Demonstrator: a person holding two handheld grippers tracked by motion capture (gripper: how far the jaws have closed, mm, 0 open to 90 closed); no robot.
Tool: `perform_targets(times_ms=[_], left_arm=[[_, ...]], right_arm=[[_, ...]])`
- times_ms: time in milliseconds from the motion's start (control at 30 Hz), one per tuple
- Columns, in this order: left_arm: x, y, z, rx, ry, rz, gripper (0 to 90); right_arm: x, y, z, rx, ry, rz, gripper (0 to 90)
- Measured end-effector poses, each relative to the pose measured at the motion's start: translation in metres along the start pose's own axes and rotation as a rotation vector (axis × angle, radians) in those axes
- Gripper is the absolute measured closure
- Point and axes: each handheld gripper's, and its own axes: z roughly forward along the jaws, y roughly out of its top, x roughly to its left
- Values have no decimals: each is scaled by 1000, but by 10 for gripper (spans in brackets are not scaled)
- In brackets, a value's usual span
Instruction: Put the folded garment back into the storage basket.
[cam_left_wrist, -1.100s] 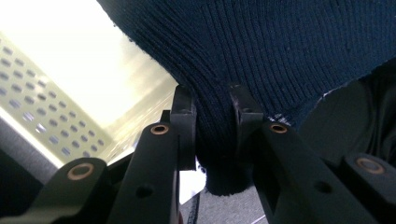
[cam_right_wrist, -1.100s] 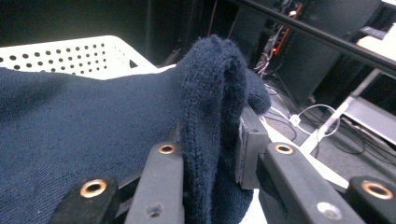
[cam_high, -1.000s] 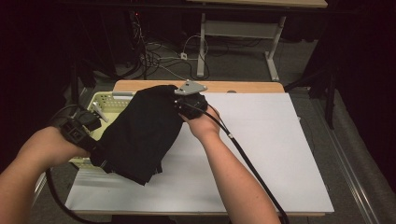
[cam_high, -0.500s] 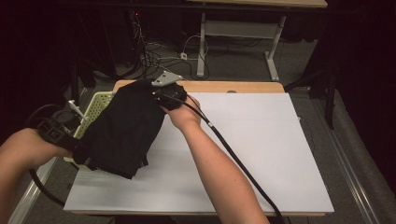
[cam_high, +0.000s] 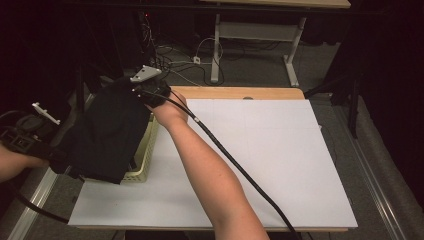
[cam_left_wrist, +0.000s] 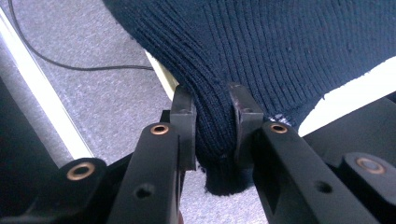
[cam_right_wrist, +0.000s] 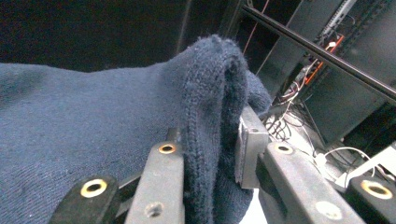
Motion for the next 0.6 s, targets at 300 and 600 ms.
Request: perform_targets(times_ms=[300,600], left_arm=[[4,-1,27,-14,-17,-14,739],[2,1,44,-12,-27,-3,730]], right_arm=[[-2,-28,44,125,34,35,759],[-8,-62,56,181,41,107,741]])
